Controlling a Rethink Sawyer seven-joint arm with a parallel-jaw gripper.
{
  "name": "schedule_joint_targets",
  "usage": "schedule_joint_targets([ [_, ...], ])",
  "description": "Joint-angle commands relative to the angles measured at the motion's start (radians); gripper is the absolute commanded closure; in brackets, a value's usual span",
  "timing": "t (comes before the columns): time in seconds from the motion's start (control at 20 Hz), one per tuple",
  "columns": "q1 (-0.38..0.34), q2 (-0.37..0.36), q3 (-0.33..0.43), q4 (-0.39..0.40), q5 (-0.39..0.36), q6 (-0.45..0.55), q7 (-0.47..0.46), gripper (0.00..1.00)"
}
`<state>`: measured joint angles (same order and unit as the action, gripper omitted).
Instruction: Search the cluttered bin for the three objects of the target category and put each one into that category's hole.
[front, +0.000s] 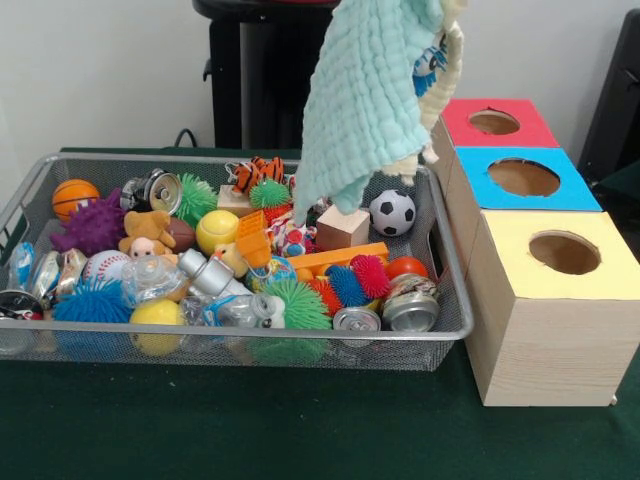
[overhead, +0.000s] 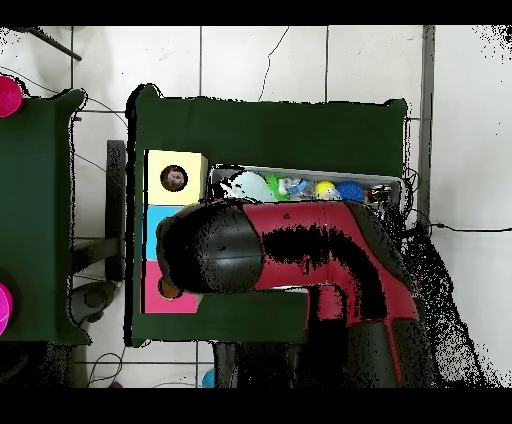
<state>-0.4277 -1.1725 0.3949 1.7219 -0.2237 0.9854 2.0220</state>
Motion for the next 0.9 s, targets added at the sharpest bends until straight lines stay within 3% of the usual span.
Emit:
schedule_joint_targets([
  [0.05,0.024,0.031,-0.015,0.075,-0.014,-0.030,0.026,1.00],
  [0.8,0.001,0.004,-0.029,0.148,-0.013,-0.088,-0.018,1.00],
  [0.85,-0.009,0.003,-0.023,0.155,-0.013,-0.104,-0.035,0.00],
  [0.9,-0.023,-0.001,-0.012,0.175,0.011,-0.135,-0.047,0.00],
])
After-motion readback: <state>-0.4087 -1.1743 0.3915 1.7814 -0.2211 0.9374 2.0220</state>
